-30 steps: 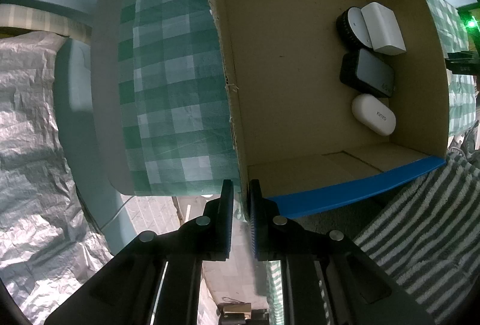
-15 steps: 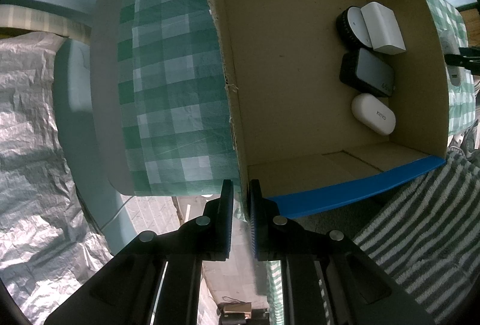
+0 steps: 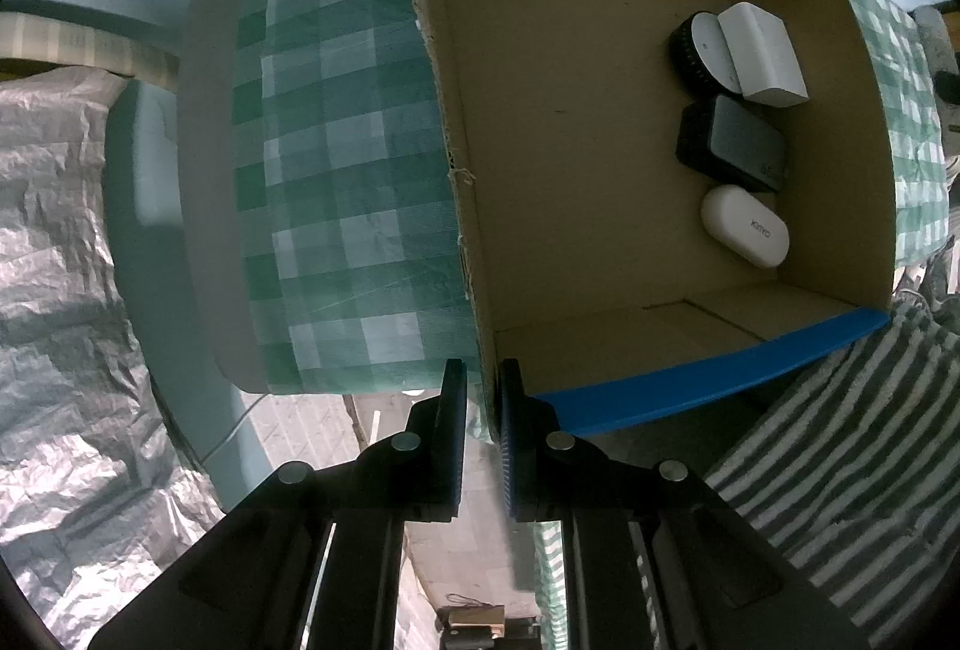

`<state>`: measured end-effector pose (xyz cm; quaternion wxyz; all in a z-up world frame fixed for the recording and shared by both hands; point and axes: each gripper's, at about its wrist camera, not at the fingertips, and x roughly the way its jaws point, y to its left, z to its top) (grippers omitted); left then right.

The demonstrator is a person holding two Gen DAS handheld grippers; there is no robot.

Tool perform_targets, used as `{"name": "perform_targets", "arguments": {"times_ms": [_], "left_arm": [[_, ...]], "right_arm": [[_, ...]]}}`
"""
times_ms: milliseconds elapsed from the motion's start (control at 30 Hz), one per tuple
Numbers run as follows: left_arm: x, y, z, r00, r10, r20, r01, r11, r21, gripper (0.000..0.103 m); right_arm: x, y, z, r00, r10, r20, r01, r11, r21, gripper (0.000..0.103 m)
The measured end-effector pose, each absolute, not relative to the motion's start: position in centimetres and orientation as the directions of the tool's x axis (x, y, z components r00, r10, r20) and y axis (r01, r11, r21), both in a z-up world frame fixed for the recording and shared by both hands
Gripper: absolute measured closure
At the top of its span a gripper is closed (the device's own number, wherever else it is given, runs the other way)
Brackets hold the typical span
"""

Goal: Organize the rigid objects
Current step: 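Carry the white square case over the box with the right gripper, then lower the square case into the box and open the right gripper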

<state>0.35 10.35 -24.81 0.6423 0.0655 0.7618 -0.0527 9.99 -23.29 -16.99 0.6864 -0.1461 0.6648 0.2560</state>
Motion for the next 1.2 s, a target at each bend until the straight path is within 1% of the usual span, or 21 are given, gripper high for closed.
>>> {"name": "perform_targets", "arguments": {"times_ms": [233,600,833,1200], "left_arm": [[0.4,10.3,-24.7,-0.164,0.028,-0.986,0.17,0.985,-0.001,0.093],[0.3,10.5,-24.8,-0.162,0.028,-0.986,0.172,0.985,-0.001,0.093],[0.3,10.4,-24.8,-0.161,0.027,-0.987,0.172,0.985,-0.001,0.093],[0.3,10.4,-24.9,-0.158,0.025,-0.987,0.173,0.985,-0.003,0.093]], "right_arm": [[9.5,-19.4,-14.9,-0.008,0.194,-0.981,-0.613,0.774,0.158,0.038],[8.0,-12.9,-15.5,-0.027,0.209,-0.978,-0.709,0.686,0.166,0.038],[6.3,-9.3,-18.5,-0.073,0.175,-0.982,-0.741,0.649,0.171,0.038],[4.7,-7.6,-23.1,-0.103,0.118,-0.988,-0.753,0.64,0.155,0.038]]}}
